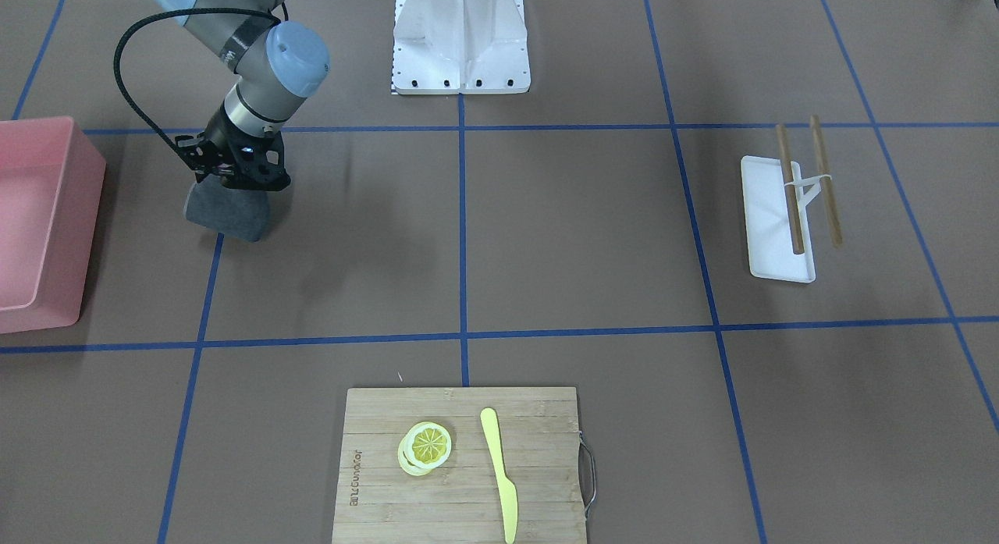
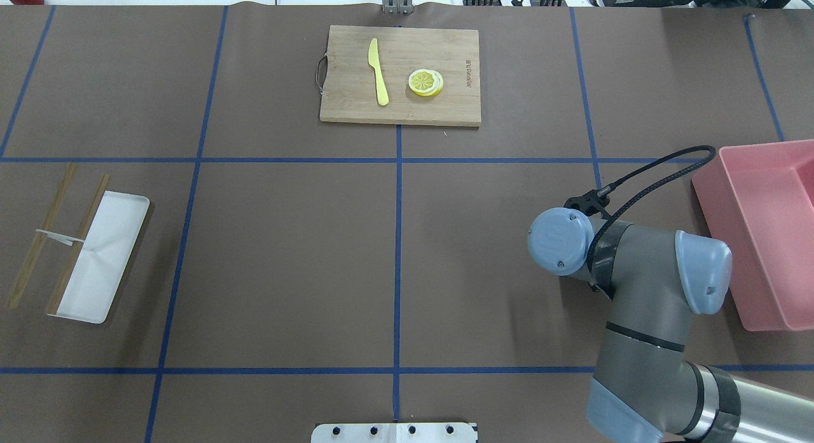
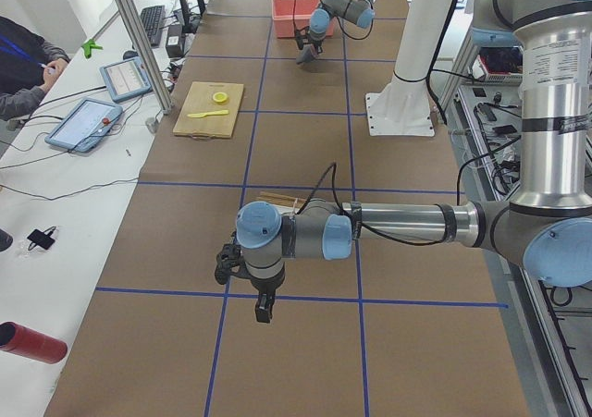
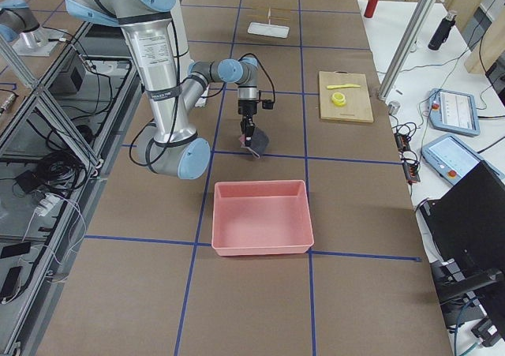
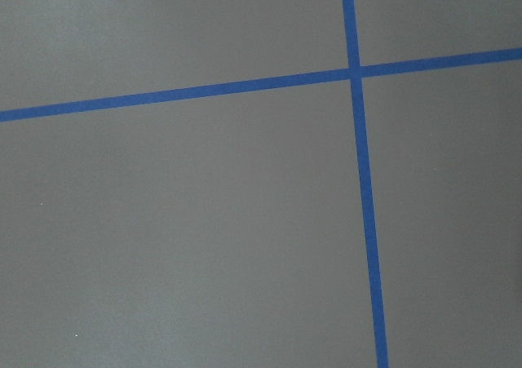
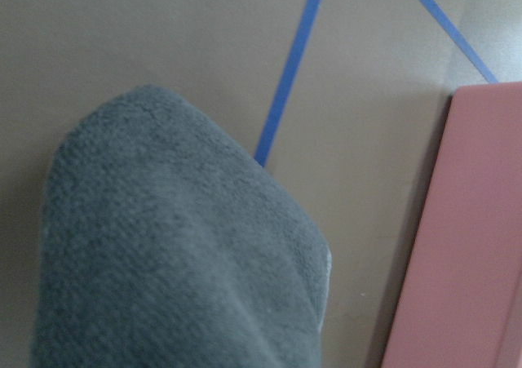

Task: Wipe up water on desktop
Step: 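Wipe the cloth toward the table center with the right gripper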

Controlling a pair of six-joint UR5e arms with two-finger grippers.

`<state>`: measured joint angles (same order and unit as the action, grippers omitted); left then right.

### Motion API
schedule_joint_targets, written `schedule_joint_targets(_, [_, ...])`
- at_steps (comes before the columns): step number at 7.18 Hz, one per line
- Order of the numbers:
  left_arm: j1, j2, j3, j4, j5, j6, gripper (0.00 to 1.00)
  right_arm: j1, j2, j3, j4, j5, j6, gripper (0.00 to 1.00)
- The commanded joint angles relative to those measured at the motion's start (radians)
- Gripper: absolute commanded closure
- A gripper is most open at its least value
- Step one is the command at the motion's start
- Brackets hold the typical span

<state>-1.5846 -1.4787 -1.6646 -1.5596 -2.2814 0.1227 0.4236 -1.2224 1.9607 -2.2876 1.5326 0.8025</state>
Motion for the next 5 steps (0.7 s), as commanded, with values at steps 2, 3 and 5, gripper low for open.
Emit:
schedule_joint_targets(2, [0.002, -0.006, 0.000, 0.003, -0.001, -0.001, 0.02, -0.034, 0.197, -0.124, 0.006, 0.056, 0.064, 1.00])
schedule_joint_targets(3, [0.002, -0.006, -0.001, 0.003, -0.001, -0.002, 0.02, -0.037, 0.283, -0.185, 0.028, 0.067, 0.096, 1.00])
schedule_joint_targets(5, [0.002, -0.011, 0.000, 0.003, -0.001, -0.002, 0.02, -0.048, 0.360, -0.285, 0.193, 0.099, 0.170, 1.00])
